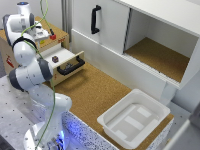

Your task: Switch off the green light

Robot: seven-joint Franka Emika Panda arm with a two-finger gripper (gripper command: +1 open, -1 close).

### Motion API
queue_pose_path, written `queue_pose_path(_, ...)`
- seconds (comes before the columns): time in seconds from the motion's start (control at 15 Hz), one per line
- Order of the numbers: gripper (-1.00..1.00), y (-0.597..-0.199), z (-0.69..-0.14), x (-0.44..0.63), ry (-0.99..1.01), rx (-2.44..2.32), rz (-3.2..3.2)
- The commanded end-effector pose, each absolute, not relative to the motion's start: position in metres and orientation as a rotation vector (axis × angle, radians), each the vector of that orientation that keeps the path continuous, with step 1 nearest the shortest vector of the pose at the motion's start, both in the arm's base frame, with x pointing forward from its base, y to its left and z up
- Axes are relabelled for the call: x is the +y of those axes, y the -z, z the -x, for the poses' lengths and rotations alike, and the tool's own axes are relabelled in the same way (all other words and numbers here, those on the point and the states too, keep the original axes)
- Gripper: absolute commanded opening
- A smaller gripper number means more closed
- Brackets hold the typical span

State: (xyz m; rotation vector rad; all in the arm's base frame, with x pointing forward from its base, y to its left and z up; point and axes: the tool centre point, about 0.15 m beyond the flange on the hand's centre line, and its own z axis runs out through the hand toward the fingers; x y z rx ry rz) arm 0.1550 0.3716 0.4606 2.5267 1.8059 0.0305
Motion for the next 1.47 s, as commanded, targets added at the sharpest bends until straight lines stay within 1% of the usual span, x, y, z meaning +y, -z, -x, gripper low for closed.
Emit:
queue_pose_path(0.0,1.00,-0.472,-0.161,0.390,0.124,1.746,-2.495)
queue_pose_path(0.07,1.00,-0.465,-0.156,0.376,-0.027,1.829,-2.497)
queue_pose_path(0.13,1.00,-0.478,-0.158,0.384,-0.051,1.870,-2.454)
queue_pose_path(0.33,1.00,-0.516,-0.157,0.424,-0.051,1.994,-2.176)
queue_pose_path(0.47,1.00,-0.520,-0.153,0.451,0.007,2.059,-2.072)
queue_pose_path(0.6,1.00,-0.515,-0.148,0.465,0.028,2.065,-2.048)
queue_pose_path(0.67,-1.00,-0.512,-0.147,0.467,0.026,2.072,-2.045)
queue_pose_path(0.93,-1.00,-0.502,-0.144,0.465,-0.036,2.054,-2.107)
queue_pose_path(1.4,-1.00,-0.488,-0.161,0.457,-0.062,2.077,-2.205)
